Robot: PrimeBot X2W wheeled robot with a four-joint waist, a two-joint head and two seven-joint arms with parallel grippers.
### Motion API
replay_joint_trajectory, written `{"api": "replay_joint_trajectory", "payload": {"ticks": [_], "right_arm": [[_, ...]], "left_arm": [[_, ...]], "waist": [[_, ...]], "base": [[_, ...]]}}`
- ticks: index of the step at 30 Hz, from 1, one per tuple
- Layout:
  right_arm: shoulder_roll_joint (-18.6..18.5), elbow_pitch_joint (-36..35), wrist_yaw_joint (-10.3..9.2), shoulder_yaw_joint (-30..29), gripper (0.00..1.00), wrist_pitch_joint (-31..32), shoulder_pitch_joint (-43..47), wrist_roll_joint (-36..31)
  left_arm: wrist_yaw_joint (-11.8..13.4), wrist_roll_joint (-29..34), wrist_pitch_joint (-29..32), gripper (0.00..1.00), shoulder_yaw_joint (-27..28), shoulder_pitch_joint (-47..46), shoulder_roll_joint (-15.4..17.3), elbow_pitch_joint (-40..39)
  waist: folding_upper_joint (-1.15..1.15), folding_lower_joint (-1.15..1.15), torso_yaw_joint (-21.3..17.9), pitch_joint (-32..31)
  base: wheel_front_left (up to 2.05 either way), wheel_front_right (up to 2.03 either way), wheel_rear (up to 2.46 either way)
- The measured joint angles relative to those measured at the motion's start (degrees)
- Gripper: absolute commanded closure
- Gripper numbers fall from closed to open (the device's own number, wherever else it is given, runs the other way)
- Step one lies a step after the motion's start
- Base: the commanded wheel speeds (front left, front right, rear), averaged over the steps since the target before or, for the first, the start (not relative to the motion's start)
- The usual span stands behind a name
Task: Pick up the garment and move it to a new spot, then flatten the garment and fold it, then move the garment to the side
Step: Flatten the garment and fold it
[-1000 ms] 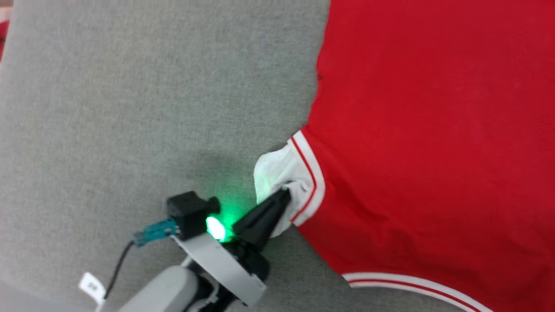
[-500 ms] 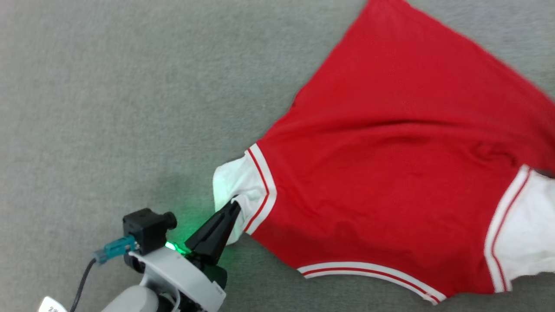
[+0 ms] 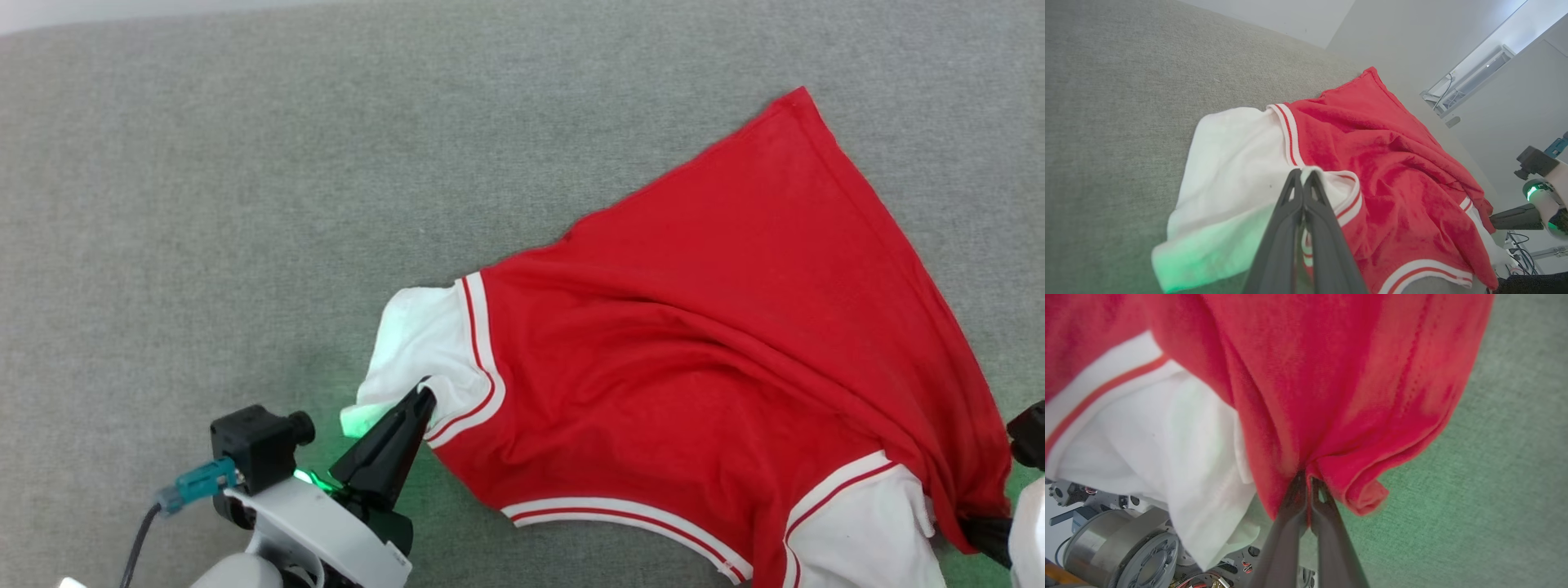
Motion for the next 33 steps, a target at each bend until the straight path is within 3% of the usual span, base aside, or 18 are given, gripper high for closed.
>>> {"api": "replay_joint_trajectory", "payload": {"ticks": [2,3,6,12,15,18,25,33], "right_arm": [[1.0,-0.6,0.00,-0.5,0.39,-0.5,0.1,-1.6],[1.5,-0.9,0.00,-1.1,0.00,-0.8,0.2,-2.0],[3.1,-2.0,0.00,-4.1,0.00,-0.9,0.2,-2.0],[1.5,-7.5,0.00,-12.6,0.00,2.2,-2.1,-0.4],[0.5,-8.7,0.00,-15.2,0.00,3.6,-5.9,0.1],[0.9,-7.4,0.00,-14.9,0.00,1.3,-13.5,-2.1],[3.2,5.5,0.00,0.0,0.00,-7.1,-32.3,-12.6],[5.3,25.2,0.00,13.9,0.00,-13.6,-48.0,-14.7]], "left_arm": [[0.0,0.0,0.2,1.00,-0.1,-0.1,0.0,-0.1],[0.0,0.0,0.2,1.00,-0.2,-0.1,0.0,-0.1],[0.0,0.0,0.4,1.00,-0.2,-0.1,0.3,-0.1],[-0.1,0.0,0.5,1.00,-0.9,-0.1,0.1,-0.5],[-0.3,0.2,0.5,1.00,-1.5,-0.2,-0.5,-0.6],[-0.8,0.5,0.7,1.00,-2.0,-1.3,-1.2,-0.6],[-2.1,1.4,1.2,1.00,-3.5,-4.7,-3.7,0.2],[-3.6,2.4,1.1,1.00,-5.0,-8.5,-6.5,2.2]], "waist": [[0.00,0.00,-0.3,-0.1],[0.00,0.00,-0.4,-0.2],[0.00,0.00,-0.4,-0.7],[0.00,0.00,0.9,-1.4],[0.00,0.00,2.0,-1.6],[0.00,0.00,3.3,-1.3],[0.00,0.00,6.4,0.9],[0.00,0.00,9.9,4.9]], "base": [[0.00,0.00,0.00],[0.00,0.00,0.00],[0.00,0.00,0.00],[0.00,0.00,0.00],[0.00,0.00,0.00],[0.00,0.00,0.00],[0.00,0.00,0.00],[0.00,0.00,0.00]]}}
